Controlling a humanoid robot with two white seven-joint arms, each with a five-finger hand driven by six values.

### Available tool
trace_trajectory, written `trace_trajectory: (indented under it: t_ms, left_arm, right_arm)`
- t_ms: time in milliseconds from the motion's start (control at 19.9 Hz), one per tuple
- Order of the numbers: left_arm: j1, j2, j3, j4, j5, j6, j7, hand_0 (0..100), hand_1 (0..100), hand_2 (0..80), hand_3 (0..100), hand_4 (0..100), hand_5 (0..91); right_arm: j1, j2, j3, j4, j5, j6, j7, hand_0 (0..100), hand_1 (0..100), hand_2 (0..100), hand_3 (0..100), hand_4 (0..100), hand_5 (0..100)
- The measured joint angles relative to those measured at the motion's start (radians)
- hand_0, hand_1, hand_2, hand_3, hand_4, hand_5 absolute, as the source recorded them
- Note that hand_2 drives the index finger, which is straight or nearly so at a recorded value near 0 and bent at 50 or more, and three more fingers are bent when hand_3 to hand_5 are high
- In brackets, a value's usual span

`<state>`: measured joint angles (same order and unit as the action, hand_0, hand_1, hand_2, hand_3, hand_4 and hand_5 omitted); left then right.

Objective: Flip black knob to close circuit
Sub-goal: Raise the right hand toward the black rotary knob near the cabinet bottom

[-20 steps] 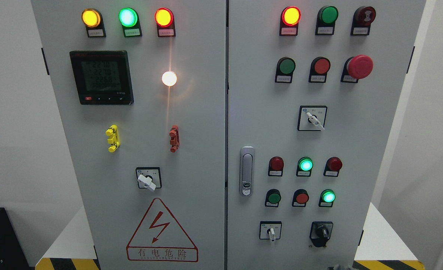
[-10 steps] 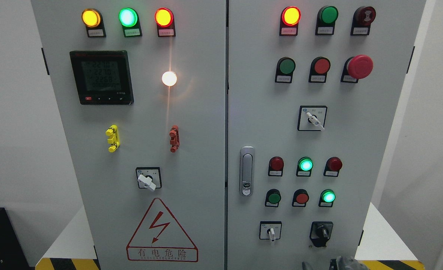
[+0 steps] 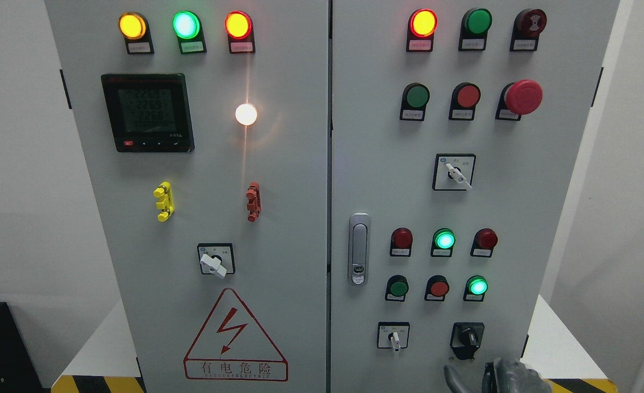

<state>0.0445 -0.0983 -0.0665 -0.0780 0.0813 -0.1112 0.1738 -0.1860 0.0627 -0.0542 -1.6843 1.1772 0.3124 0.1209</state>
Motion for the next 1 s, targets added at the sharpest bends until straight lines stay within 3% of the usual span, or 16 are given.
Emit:
trace_trajectory:
  t_ms: [1004]
  left_arm:
    - [0.0,0.0,0.0,0.0,0.0,0.0,0.0,12,56,0.0,0,0,0.0]
  right_arm:
    - [-0.03,-0.02,-0.001,0.014,-0.003,0.011,0.007,0,4,91,100,95,95]
